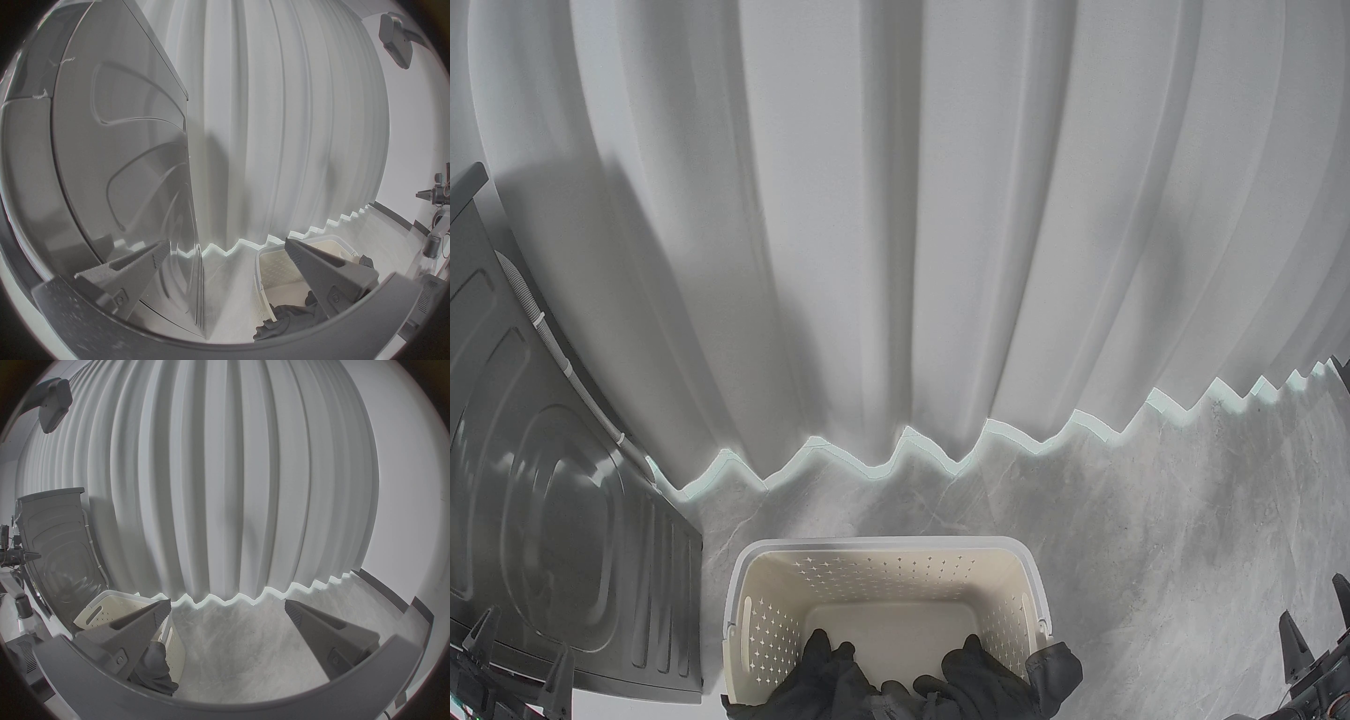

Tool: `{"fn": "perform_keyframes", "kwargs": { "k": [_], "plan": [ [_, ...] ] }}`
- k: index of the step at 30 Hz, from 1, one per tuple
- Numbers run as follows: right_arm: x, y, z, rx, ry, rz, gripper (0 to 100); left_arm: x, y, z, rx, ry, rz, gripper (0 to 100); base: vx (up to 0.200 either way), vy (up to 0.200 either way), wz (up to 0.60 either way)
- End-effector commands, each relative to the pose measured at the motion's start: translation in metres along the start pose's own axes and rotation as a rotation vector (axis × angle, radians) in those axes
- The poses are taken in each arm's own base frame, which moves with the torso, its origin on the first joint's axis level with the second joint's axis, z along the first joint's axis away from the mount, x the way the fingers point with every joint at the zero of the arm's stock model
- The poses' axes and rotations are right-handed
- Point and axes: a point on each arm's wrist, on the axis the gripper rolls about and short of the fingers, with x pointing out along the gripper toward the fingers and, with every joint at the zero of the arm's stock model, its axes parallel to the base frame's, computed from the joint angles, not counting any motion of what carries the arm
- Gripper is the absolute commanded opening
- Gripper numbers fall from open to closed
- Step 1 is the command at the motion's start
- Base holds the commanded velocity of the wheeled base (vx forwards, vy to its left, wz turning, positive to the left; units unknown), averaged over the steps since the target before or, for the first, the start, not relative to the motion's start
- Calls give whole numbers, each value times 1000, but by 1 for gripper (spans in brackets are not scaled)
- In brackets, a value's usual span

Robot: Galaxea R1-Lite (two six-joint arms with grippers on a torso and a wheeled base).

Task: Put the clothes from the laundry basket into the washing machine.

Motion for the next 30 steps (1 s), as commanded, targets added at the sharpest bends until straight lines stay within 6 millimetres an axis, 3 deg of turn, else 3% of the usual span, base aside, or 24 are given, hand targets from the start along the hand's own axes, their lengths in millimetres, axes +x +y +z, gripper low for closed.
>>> {"fn": "perform_keyframes", "kwargs": {
  "k": [1, 30],
  "plan": [
    [0, 0, -5, 0, 1, 1, 100, 0, 0, -5, 0, 1, 0, 100, 0, 0, 0],
    [0, 0, -5, 0, 1, -1, 100, 0, 0, -5, 0, -1, 0, 100, 0, 0, 0]
  ]
}}
